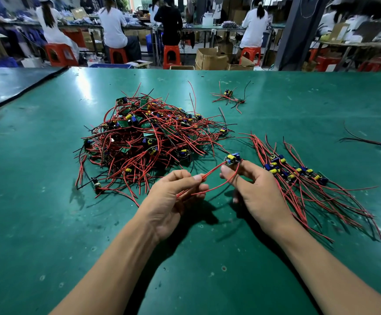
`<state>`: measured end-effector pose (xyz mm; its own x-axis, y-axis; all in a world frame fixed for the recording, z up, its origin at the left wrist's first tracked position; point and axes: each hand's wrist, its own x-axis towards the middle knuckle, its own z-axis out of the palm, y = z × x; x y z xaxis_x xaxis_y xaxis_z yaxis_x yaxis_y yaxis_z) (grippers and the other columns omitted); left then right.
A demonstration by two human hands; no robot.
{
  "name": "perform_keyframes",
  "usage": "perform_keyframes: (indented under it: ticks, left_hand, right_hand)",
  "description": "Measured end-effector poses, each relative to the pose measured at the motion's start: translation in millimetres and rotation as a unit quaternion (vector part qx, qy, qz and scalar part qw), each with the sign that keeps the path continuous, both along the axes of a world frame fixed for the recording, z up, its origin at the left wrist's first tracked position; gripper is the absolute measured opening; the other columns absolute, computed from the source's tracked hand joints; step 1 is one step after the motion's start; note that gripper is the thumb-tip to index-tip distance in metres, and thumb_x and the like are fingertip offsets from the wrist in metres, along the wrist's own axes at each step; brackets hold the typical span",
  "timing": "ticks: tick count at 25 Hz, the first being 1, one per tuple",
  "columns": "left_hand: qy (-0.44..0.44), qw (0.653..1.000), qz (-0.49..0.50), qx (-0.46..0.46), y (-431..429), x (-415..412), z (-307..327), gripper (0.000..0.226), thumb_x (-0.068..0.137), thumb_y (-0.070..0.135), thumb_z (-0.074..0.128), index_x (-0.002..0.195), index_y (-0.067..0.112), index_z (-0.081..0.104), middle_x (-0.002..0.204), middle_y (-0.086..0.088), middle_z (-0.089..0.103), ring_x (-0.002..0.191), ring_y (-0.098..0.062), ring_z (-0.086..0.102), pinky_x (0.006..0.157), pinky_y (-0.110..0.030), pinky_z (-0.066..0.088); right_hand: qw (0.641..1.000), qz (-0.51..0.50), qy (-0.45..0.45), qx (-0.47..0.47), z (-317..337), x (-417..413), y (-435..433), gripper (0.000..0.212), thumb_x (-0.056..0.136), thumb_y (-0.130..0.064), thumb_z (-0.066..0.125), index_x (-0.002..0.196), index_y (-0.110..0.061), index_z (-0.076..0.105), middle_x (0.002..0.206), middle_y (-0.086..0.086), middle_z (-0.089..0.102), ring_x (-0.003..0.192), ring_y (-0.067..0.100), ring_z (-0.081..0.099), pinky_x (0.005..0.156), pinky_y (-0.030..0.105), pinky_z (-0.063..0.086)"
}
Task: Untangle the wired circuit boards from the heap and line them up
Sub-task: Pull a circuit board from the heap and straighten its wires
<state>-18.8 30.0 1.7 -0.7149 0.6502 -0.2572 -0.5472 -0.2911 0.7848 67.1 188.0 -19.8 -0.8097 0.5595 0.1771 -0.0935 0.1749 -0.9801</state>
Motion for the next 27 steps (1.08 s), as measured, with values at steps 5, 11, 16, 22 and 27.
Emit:
perform_keyframes:
  ticks: [5,11,16,22,27]
  left_hand:
    - [0.007,0.999,-0.029,-0.012,-1.4,-1.1,-3.3,0.023,0.067,-0.001,0.072,0.077,0.01,0.054,0.073,-0.01,0.07,0.058,-0.018,0.068,0.053,-0.022,0.056]
    - [0.027,0.996,-0.078,-0.036,-6.9,-5.0,-1.7,0.023,0.072,-0.005,0.069,0.078,0.01,0.052,0.073,-0.01,0.07,0.056,-0.019,0.065,0.052,-0.023,0.055]
    - [0.044,0.975,-0.219,0.016,-14.0,-1.7,0.4,0.025,0.074,-0.01,0.065,0.088,0.006,0.053,0.076,-0.012,0.068,0.062,-0.024,0.068,0.058,-0.03,0.057]
    - [0.045,0.976,-0.211,-0.016,0.5,8.7,-1.3,0.026,0.082,0.038,0.066,0.088,0.016,0.079,0.098,-0.018,0.073,0.084,-0.028,0.073,0.08,-0.039,0.06]
    - [0.063,0.986,-0.155,-0.017,2.8,12.2,-5.6,0.02,0.079,0.022,0.069,0.089,0.007,0.076,0.09,-0.016,0.074,0.068,-0.022,0.072,0.066,-0.031,0.061]
  right_hand:
    - [0.998,-0.038,-0.003,-0.058,6.6,1.4,3.6,0.038,0.08,-0.051,0.073,0.094,-0.015,0.066,0.074,-0.001,0.07,0.046,0.014,0.051,0.041,0.024,0.04]
    - [0.988,-0.026,0.046,-0.148,12.0,0.6,6.9,0.023,0.082,-0.037,0.072,0.089,-0.015,0.073,0.077,-0.001,0.072,0.042,0.011,0.052,0.041,0.02,0.042]
    - [0.944,0.023,0.074,-0.32,19.1,-0.4,8.3,0.021,0.075,-0.036,0.071,0.068,-0.016,0.075,0.06,-0.007,0.057,0.044,0.004,0.047,0.042,0.015,0.041]
    - [0.973,0.102,0.053,-0.199,9.1,1.1,-10.2,0.028,0.072,-0.044,0.077,0.076,-0.017,0.077,0.061,-0.005,0.06,0.047,0.005,0.047,0.043,0.018,0.042]
    - [0.987,0.083,0.006,-0.134,5.8,-0.4,-13.9,0.046,0.067,-0.057,0.085,0.081,-0.014,0.077,0.073,0.008,0.067,0.067,0.027,0.051,0.066,0.045,0.045]
